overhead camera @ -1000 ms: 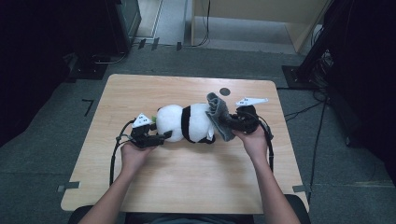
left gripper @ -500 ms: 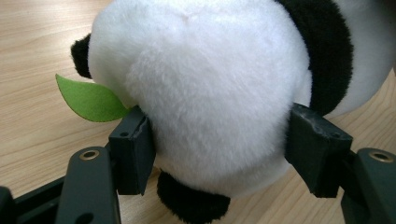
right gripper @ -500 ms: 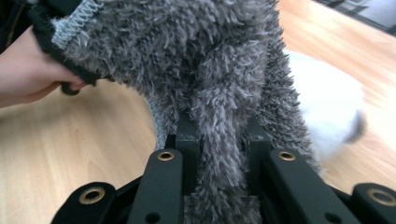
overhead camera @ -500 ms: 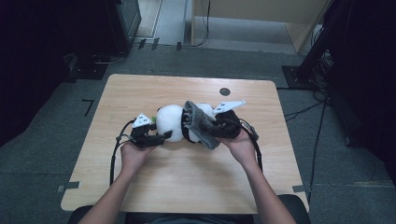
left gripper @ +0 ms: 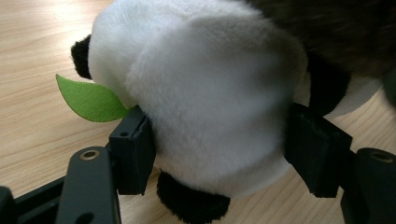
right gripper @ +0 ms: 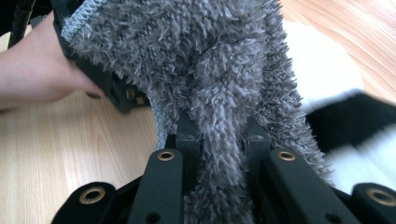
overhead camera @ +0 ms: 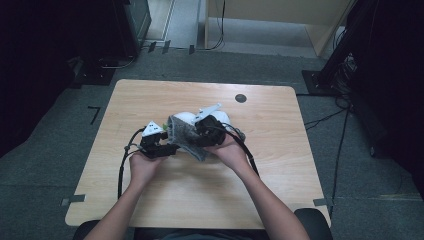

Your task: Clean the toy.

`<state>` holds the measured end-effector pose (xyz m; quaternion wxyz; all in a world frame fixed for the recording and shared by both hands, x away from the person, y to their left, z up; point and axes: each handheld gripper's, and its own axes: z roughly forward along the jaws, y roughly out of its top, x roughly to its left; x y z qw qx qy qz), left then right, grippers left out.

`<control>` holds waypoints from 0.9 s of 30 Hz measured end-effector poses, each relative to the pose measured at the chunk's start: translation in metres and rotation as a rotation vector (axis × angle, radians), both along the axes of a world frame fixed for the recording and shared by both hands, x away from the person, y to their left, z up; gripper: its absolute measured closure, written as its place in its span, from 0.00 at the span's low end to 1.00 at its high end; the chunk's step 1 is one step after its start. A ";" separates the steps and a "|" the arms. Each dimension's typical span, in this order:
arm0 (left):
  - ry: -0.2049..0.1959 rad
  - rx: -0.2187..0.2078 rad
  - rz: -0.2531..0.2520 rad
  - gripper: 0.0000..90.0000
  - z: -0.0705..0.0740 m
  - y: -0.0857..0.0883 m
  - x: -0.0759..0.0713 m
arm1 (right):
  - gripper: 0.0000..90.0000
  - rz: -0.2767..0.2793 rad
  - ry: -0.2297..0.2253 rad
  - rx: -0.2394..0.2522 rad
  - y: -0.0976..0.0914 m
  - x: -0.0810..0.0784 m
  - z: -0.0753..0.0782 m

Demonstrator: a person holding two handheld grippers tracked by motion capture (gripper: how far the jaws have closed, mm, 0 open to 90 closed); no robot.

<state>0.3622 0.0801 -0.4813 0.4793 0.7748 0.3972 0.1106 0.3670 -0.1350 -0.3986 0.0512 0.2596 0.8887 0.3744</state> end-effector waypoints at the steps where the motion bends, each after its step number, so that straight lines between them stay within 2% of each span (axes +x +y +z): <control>1: 0.000 -0.002 0.000 0.35 0.000 0.000 0.000 | 0.84 0.006 0.001 -0.003 0.006 0.002 -0.001; 5: 0.004 0.011 -0.004 0.35 0.000 0.001 0.000 | 0.84 0.003 0.022 -0.026 0.017 0.011 -0.012; 7: 0.001 0.013 -0.007 0.35 -0.001 0.001 0.000 | 0.84 -0.001 0.035 -0.010 0.015 0.013 -0.016; 10: -0.007 0.017 -0.005 0.36 0.000 0.000 -0.001 | 0.84 -0.013 0.038 -0.006 0.009 0.012 -0.018; 22: -0.010 0.016 -0.012 0.37 -0.001 0.001 0.000 | 0.84 -0.049 0.021 -0.046 -0.023 -0.002 -0.012; 27: -0.009 0.012 -0.011 0.37 -0.001 0.001 0.000 | 0.84 -0.074 0.015 -0.038 -0.042 -0.009 -0.009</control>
